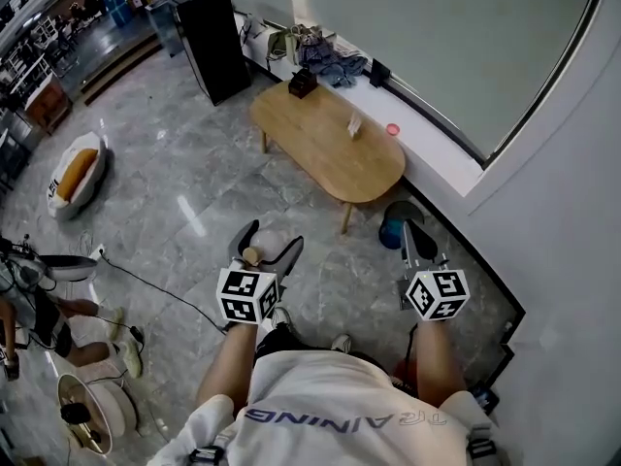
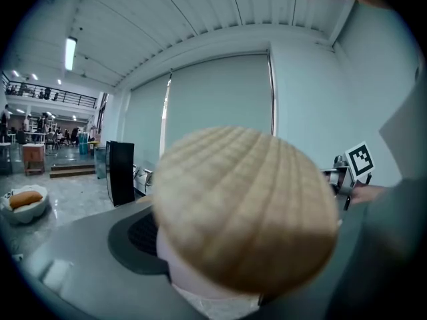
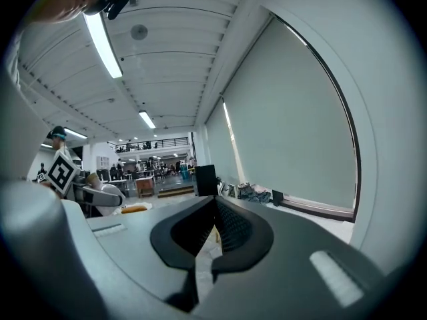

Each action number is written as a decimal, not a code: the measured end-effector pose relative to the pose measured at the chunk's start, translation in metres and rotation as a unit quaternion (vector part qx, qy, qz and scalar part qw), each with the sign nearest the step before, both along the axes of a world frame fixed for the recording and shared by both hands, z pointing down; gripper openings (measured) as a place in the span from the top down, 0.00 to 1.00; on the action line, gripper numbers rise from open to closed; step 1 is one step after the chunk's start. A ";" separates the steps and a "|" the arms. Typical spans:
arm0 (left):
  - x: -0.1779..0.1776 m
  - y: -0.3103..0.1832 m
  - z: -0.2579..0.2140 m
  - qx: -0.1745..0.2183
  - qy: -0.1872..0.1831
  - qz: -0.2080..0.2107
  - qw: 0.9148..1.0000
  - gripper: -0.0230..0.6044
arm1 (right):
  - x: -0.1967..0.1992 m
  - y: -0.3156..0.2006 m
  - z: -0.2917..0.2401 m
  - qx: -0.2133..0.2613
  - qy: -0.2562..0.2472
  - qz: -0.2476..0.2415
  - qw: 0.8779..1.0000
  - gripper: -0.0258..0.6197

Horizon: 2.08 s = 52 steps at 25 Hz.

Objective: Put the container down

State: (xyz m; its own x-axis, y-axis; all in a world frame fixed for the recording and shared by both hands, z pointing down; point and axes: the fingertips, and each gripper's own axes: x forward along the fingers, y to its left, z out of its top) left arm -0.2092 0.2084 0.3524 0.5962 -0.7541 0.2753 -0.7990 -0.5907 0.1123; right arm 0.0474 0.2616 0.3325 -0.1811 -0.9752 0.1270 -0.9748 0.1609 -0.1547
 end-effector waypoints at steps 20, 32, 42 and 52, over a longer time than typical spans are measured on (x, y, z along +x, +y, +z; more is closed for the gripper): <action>-0.108 -0.140 0.005 -0.009 0.008 0.051 0.999 0.30 | -0.131 -0.114 -0.007 -0.016 0.049 0.031 0.998 0.94; -0.087 -0.220 0.018 -0.015 -0.002 0.061 0.998 0.30 | -0.111 -0.198 0.014 -0.024 0.031 0.035 0.999 0.94; 0.001 -0.324 0.014 -0.020 -0.014 0.053 0.998 0.30 | -0.009 -0.309 0.024 -0.035 0.008 0.035 0.999 0.94; 0.118 -0.395 0.031 -0.038 -0.022 0.083 0.996 0.30 | 0.104 -0.367 0.050 -0.054 -0.008 0.060 0.997 0.94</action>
State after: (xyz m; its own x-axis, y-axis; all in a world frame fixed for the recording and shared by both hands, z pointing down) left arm -0.0914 -0.1869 0.3839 0.6976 -0.6217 0.3562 -0.6958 -0.7065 0.1296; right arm 0.1514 -0.1054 0.3822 -0.0676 -0.9706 0.2309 -0.9832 0.0254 -0.1810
